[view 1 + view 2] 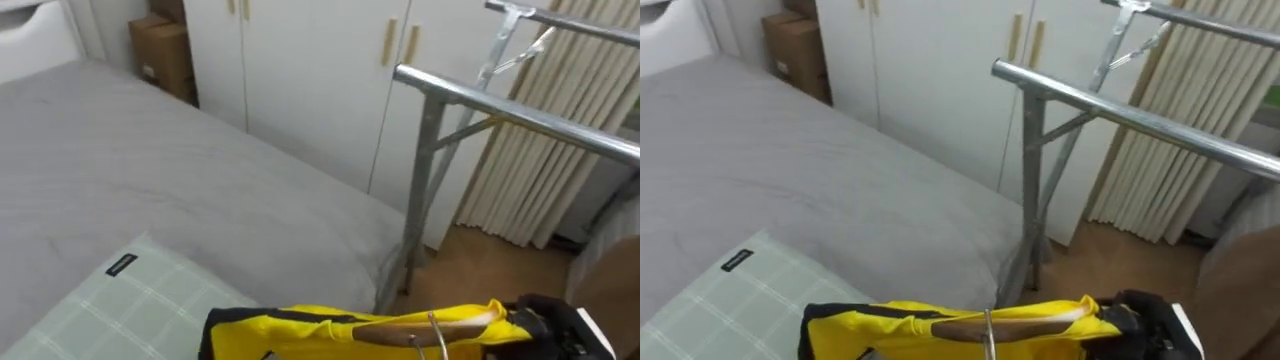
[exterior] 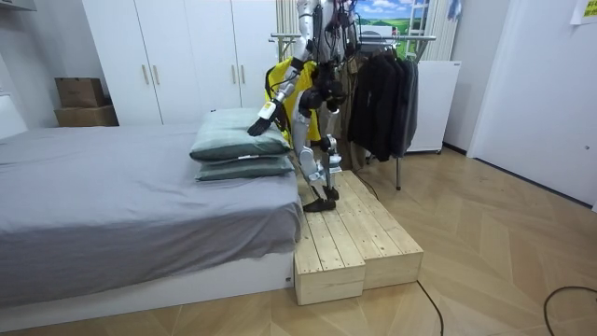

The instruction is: Hang clothes

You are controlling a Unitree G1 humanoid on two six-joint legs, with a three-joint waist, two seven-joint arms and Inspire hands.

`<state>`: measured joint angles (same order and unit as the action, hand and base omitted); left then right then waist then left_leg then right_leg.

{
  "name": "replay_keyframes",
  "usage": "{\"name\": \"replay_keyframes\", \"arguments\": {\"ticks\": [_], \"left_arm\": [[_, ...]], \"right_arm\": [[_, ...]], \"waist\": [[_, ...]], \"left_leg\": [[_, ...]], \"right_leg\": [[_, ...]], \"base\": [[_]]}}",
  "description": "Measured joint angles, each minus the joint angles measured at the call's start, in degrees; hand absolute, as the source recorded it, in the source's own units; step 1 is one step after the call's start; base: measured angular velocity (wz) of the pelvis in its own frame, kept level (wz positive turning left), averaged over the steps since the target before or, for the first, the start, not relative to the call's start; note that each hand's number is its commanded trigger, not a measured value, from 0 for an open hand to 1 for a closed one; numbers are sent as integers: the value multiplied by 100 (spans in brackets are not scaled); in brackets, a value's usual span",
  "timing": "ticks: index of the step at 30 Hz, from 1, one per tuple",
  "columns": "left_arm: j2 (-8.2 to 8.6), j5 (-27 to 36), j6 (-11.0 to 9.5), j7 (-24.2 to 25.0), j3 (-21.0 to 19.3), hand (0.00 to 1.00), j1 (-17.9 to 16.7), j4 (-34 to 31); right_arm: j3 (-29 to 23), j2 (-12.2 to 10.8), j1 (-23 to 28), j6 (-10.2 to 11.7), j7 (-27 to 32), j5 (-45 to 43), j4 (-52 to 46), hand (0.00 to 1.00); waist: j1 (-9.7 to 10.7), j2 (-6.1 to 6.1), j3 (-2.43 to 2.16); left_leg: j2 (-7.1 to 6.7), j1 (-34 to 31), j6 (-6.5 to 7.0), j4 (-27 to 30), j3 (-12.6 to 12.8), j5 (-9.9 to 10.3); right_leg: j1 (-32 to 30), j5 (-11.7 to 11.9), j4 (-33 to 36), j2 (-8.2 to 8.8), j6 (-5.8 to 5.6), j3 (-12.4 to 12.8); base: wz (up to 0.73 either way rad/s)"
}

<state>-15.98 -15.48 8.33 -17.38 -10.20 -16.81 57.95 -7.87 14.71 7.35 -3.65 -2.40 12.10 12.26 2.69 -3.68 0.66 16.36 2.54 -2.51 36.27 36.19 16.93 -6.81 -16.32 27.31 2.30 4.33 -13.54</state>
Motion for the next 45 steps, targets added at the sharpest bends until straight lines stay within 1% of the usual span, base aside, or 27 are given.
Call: {"name": "replay_keyframes", "arguments": {"ticks": [1,2,3,4,5,6,7,8,10,11,14,15,17,18,19,20,21,22,23,25,26,29,34,36,38,41,45], "left_arm": [[63,9,69,-1,-39,0,-38,0],[112,3,121,-11,-46,0,-39,-8],[143,3,138,-37,-52,0,-38,-12],[232,3,183,-122,-90,0,-38,-12],[337,2,232,-208,-162,0,-40,-12],[387,2,259,-245,-207,0,-42,-13],[437,2,275,-320,-208,0,-39,-18],[455,6,274,-352,-176,0,-37,-16],[447,7,258,-356,-137,0,60,-21],[447,30,308,-382,-136,0,154,-17],[482,35,380,-502,-61,0,178,-17],[485,34,400,-502,-60,0,178,-17],[485,34,444,-495,-61,0,174,41],[484,34,446,-494,-62,0,175,69],[484,35,446,-493,-63,0,181,173],[482,35,446,-496,-76,0,174,283],[475,41,447,-500,-79,0,174,327],[461,76,447,-511,-78,0,177,380],[461,96,447,-532,-78,0,180,421],[438,145,447,-546,-79,0,164,462],[428,205,449,-569,-79,0,123,476],[430,251,515,-602,-121,0,78,507],[439,285,544,-734,-197,0,1,506],[437,284,544,-767,-198,0,7,502],[438,283,544,-815,-200,0,19,488],[440,283,543,-840,-201,0,39,488],[441,283,543,-865,-180,0,67,470]], "right_arm": [[17,28,-53,0,5,-8,-13,100],[22,43,-65,0,53,-9,-25,100],[35,53,-70,0,72,-9,-38,100],[102,87,-98,0,99,-10,-77,100],[191,142,-150,0,91,-7,-98,100],[219,149,-192,1,79,-10,-100,100],[239,141,-228,11,44,-14,-101,100],[252,142,-220,15,41,-29,-99,100],[314,140,-219,15,108,-77,-99,100],[360,130,-219,15,177,-82,-98,100],[445,93,-216,15,295,-79,-100,100],[442,82,-217,15,297,-79,-101,100],[456,78,-216,14,262,-101,-100,100],[467,78,-216,5,249,-102,-100,100],[497,78,-219,-3,222,-86,-86,100],[574,78,-225,-2,214,-64,-85,100],[614,77,-225,-2,209,-49,-86,100],[672,76,-224,-2,174,-21,-85,100],[680,75,-224,-3,119,-18,-85,100],[702,67,-225,-3,81,-22,-85,100],[762,65,-225,-3,78,-22,-85,100],[806,51,-226,-10,108,-18,-96,100],[897,46,-261,-10,166,-19,-98,100],[901,26,-275,-10,146,-39,-98,100],[898,-19,-282,-10,106,-68,-122,100],[903,-30,-284,-10,90,-103,-139,100],[943,-30,-289,-10,64,-108,-141,100]], "waist": [[-7,3,-10],[-17,20,-24],[-48,8,-19],[-129,19,-16],[-165,70,-21],[-162,90,-22],[-131,133,-27],[-107,191,-42],[-50,240,-72],[47,223,-56],[219,195,-12],[229,197,-11],[147,191,7],[118,191,10],[-63,190,14],[-228,189,16],[-228,186,17],[-155,168,31],[-143,170,38],[-191,178,38],[-227,179,38],[-341,193,39],[-333,203,33],[-286,209,33],[-278,211,31],[-269,203,30],[-269,181,31]], "left_leg": [[-220,-42,-38,-153,-528,73],[-557,-114,-57,-400,-1175,167],[-750,-140,-68,-563,-1410,177],[-1052,-187,-66,-963,-1769,173],[-1279,-269,-33,-1297,-2163,153],[-1353,-337,-15,-1421,-2350,142],[-1414,-475,-1,-1608,-2609,120],[-1405,-506,61,-1637,-2607,-13],[-1397,-508,159,-1679,-2525,-218],[-1399,-520,231,-1679,-2506,-328],[-1394,-521,252,-1696,-2328,-314],[-1383,-535,265,-1699,-2253,-314],[-1397,-523,309,-1767,-2032,-347],[-1389,-508,317,-1784,-1979,-350],[-1344,-404,309,-1839,-1772,-332],[-1288,-308,282,-1853,-1571,-280],[-1272,-295,267,-1841,-1544,-258],[-1265,-289,262,-1861,-1560,-260],[-1286,-281,248,-1894,-1555,-268],[-1250,-252,200,-1990,-1537,-295],[-1204,-183,177,-2085,-1440,-309],[-1112,-79,108,-2151,-1224,-294],[-1006,34,29,-2160,-1211,-260],[-1029,16,27,-2161,-1461,-259],[-1105,4,33,-2213,-1869,-261],[-1182,16,67,-2273,-2156,-283],[-1215,5,75,-2281,-2238,-283]], "right_leg": [[16,-21,51,-48,43,230],[13,-1,43,-48,46,441],[-1,16,35,-51,29,585],[-49,42,-3,-80,-11,889],[-117,146,-101,-170,-22,1190],[-152,192,-129,-213,-22,1313],[-242,264,-154,-338,-23,1540],[-312,335,-153,-459,-38,1728],[-408,438,-146,-543,-56,1855],[-437,494,-146,-578,-96,1914],[-501,568,-185,-594,-161,2008],[-542,582,-178,-586,-163,2012],[-653,671,-168,-598,-136,2132],[-662,674,-173,-603,-136,2130],[-673,704,-186,-618,-111,2088],[-671,735,-215,-595,-67,1888],[-667,744,-236,-567,-53,1762],[-646,744,-272,-567,-51,1713],[-624,755,-329,-603,-32,1737],[-564,831,-517,-704,-7,1871],[-499,901,-658,-788,5,1997],[-448,974,-792,-929,66,2156],[-281,995,-909,-1064,93,2263],[-225,998,-980,-1065,97,2223],[-176,994,-1056,-1073,97,2218],[-127,998,-1076,-1048,102,2190],[-142,1005,-1130,-1022,70,2166]], "base": [[-83],[-88],[-107],[-129],[-134],[-126],[-117],[-110],[-82],[-52],[-28],[-22],[-34],[-58],[-88],[-90],[-50],[-7],[0],[-24],[-39],[-41],[-5],[16],[8],[7],[5]]}}
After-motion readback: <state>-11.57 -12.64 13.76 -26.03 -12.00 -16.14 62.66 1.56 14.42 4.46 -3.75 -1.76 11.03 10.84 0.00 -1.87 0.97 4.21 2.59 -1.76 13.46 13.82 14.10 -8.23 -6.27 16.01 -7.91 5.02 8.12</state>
